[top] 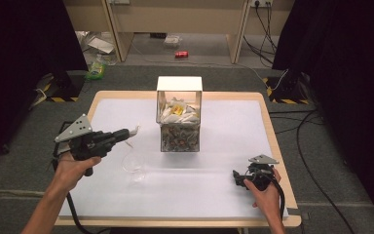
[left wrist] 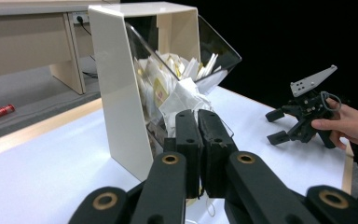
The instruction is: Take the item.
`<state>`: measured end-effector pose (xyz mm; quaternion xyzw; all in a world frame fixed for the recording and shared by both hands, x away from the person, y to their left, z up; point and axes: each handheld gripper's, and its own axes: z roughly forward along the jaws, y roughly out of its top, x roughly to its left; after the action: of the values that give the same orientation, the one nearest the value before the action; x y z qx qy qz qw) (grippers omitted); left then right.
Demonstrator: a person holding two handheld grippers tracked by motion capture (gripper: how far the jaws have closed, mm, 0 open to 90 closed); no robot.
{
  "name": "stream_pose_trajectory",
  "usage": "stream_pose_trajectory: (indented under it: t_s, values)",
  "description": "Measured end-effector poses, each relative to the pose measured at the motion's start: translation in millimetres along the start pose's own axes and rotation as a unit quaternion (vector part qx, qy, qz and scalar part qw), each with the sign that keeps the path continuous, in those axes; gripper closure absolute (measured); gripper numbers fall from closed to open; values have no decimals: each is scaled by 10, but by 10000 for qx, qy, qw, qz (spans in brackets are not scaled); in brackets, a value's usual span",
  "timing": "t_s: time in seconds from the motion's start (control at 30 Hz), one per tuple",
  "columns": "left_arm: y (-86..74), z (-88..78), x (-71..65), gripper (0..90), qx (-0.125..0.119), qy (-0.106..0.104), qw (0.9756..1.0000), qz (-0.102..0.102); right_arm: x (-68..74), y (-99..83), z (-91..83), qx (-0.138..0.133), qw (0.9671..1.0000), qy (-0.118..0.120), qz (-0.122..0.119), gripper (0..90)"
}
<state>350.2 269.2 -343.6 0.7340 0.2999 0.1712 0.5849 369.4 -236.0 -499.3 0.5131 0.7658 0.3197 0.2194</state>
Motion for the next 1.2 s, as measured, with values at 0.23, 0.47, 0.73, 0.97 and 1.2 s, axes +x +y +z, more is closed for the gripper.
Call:
stream_pose_trajectory:
  t_s: [0.23, 0.47, 0.73, 0.97, 1.2]
  values:
    - [-188, -24, 4, 869, 6, -36, 9999, -122, -1, 0, -1, 9, 10000, 6, -7, 59]
    - [-340, -38, -2, 869, 41, -52, 9997, -225, 0, 0, -1, 5, 10000, 4, 1, 59]
    - [-530, -4, -13, 869, 111, -92, 9992, -364, 1, 0, 0, 1, 10000, -3, 1, 59]
    - [-641, 22, -5, 868, 190, -108, 9988, -447, -4, 0, 0, -4, 10000, -4, -35, 59]
    - [-756, 29, 12, 868, 254, -109, 9980, -561, 1, 0, 0, 1, 10000, -2, 0, 59]
